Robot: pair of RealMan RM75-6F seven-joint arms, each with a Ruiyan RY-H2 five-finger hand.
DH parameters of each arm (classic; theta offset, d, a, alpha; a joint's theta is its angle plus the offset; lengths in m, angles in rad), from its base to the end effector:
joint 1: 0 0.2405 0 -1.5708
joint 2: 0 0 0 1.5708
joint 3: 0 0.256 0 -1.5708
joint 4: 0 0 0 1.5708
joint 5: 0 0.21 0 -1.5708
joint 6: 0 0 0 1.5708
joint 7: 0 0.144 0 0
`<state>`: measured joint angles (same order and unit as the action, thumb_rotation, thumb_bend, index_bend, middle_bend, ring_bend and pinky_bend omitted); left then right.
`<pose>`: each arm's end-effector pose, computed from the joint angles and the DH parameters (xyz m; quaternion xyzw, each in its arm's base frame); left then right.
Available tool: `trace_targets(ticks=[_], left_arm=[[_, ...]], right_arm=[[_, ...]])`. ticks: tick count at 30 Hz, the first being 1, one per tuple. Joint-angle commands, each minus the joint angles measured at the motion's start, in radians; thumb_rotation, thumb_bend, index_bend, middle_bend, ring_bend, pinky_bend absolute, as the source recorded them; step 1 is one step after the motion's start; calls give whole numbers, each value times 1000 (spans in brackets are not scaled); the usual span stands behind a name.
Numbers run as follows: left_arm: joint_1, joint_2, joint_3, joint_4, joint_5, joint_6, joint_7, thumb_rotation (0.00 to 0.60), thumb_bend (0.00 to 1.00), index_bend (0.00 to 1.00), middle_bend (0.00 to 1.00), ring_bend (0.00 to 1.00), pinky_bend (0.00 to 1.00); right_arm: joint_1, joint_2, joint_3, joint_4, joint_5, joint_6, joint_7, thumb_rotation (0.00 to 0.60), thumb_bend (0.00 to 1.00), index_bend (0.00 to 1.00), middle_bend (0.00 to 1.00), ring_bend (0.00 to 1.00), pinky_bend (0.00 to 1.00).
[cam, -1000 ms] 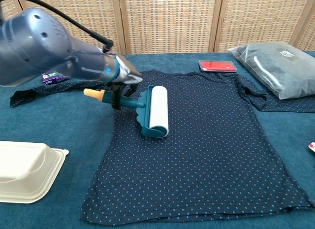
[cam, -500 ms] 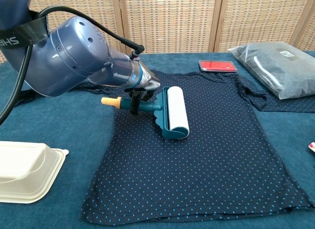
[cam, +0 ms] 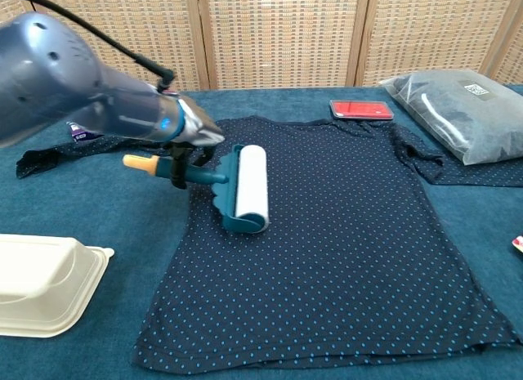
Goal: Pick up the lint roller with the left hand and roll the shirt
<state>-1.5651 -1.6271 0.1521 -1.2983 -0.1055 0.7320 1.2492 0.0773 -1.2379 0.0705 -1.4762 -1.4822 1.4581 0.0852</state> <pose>-0.0548 0.4171 -0.0583 -0.8712 -0.1565 0.0058 0.4652 -0.3306 -0.1840 0.1336 0.5705 -0.4176 0.4023 0.5816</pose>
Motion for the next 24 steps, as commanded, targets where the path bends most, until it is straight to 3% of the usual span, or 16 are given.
trace_targets(ticks=[1, 11, 17, 24], left_arm=[[42, 47, 33, -46, 55, 22, -38, 600, 408, 877, 915, 749, 662], [114, 118, 62, -89, 136, 34, -121, 600, 407, 876, 915, 749, 662], [122, 90, 46, -69, 176, 30, -139, 600, 408, 875, 915, 749, 662], [94, 45, 23, -37, 146, 34, -112, 600, 407, 875, 915, 749, 662]], right_arm=[[0, -1, -3, -4, -5, 3, -6, 600, 130, 0, 0, 0, 0], [3, -7, -10, -9, -15, 0, -22, 600, 129, 0, 0, 0, 0], [4, -7, -9, -11, -14, 0, -20, 600, 130, 0, 0, 0, 0], [3, -5, -9, -7, -8, -3, -9, 600, 129, 0, 0, 0, 0]])
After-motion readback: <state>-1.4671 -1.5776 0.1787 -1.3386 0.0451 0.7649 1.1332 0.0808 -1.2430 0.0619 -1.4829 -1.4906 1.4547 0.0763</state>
